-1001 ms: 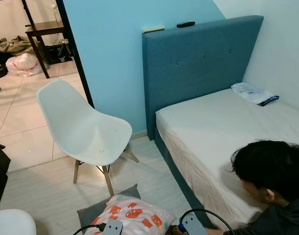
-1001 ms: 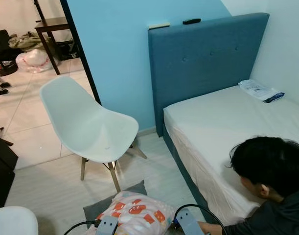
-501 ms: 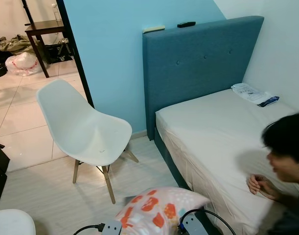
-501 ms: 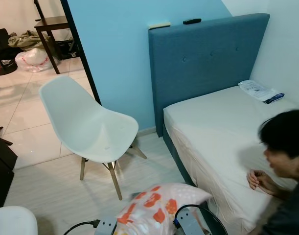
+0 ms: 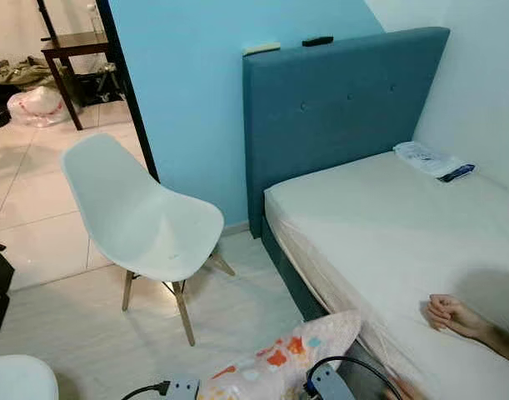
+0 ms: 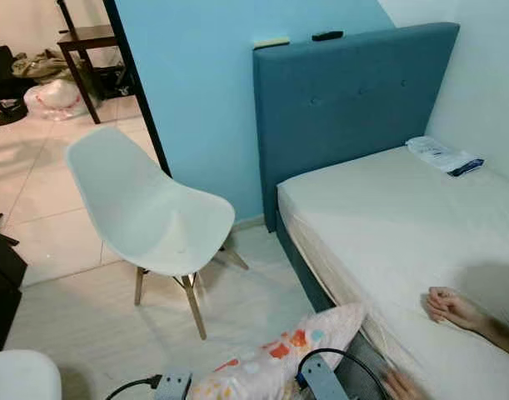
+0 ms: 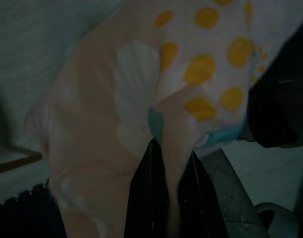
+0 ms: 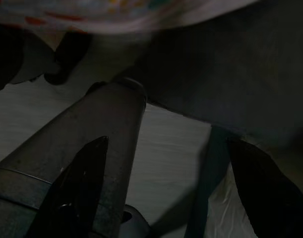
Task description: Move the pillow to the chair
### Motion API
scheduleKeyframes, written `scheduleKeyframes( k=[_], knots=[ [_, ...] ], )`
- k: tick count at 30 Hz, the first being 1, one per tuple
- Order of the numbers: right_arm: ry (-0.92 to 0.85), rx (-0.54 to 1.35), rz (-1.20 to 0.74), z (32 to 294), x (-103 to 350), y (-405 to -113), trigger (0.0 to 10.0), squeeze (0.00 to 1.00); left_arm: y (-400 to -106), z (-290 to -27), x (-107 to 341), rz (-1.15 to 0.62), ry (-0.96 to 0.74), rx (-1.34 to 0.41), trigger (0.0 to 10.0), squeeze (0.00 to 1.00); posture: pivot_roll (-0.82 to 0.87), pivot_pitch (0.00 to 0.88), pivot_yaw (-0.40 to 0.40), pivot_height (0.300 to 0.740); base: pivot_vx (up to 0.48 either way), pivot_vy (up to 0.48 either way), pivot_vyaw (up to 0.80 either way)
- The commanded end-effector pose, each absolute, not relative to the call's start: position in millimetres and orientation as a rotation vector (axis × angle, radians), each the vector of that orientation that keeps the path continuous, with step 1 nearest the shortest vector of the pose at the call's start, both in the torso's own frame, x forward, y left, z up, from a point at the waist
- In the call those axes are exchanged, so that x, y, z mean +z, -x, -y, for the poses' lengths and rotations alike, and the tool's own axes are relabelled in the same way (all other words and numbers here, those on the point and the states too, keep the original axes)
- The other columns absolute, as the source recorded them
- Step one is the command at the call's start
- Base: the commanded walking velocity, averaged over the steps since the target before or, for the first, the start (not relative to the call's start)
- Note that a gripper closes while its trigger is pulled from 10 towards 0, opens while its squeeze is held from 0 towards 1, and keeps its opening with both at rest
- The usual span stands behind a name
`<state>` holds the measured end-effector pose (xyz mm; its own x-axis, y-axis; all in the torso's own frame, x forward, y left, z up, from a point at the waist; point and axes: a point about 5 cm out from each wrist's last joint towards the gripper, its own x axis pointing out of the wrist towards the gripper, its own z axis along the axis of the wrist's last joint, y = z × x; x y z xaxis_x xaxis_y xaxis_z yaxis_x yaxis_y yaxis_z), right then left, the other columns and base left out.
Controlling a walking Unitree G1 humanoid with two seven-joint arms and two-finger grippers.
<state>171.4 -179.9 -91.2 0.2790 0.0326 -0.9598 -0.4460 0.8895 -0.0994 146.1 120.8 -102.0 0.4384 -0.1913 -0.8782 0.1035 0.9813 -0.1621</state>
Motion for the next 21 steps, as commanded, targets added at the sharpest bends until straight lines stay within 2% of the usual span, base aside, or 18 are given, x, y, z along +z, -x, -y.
scheduleKeyframes(
  k=[1, 4, 7, 11, 16, 21],
  knots=[
    [0.381, 0.331, -1.238, 178, -91, -173, 10.0, 0.00, -143, -124, -103, -1.115, 0.094, -0.171, 10.0, 0.00, -0.07, 0.024, -0.014, 0.740, 0.000, 0.000, 0.00],
    [0.381, 0.330, -1.235, 179, -90, -174, 10.0, 0.00, -144, -128, -103, -1.107, 0.097, -0.159, 10.0, 0.00, -0.07, 0.023, -0.013, 0.740, 0.000, 0.000, 0.00],
    [0.373, 0.323, -1.229, 179, -90, -174, 10.0, 0.00, -134, -154, -106, -1.104, 0.101, -0.125, 10.0, 0.00, -0.08, 0.023, -0.013, 0.740, 0.000, 0.000, 0.00],
    [0.371, 0.321, -1.228, 179, -90, -174, 10.0, 0.00, -136, -168, -103, -1.066, 0.125, -0.095, 10.0, 0.00, -0.07, 0.025, -0.012, 0.740, 0.000, 0.000, 0.00],
    [0.368, 0.323, -1.225, 178, -90, -175, 10.0, 0.00, -163, -171, -92, -0.957, 0.152, -0.058, 10.0, 0.00, -0.07, 0.029, -0.008, 0.740, 0.000, 0.000, 0.00],
    [0.366, 0.324, -1.223, 178, -90, -175, 10.0, 0.00, -168, -170, -91, -0.947, 0.138, -0.062, 10.0, 0.00, -0.08, 0.030, -0.003, 0.740, 0.000, 0.000, 0.00]
  ],
)
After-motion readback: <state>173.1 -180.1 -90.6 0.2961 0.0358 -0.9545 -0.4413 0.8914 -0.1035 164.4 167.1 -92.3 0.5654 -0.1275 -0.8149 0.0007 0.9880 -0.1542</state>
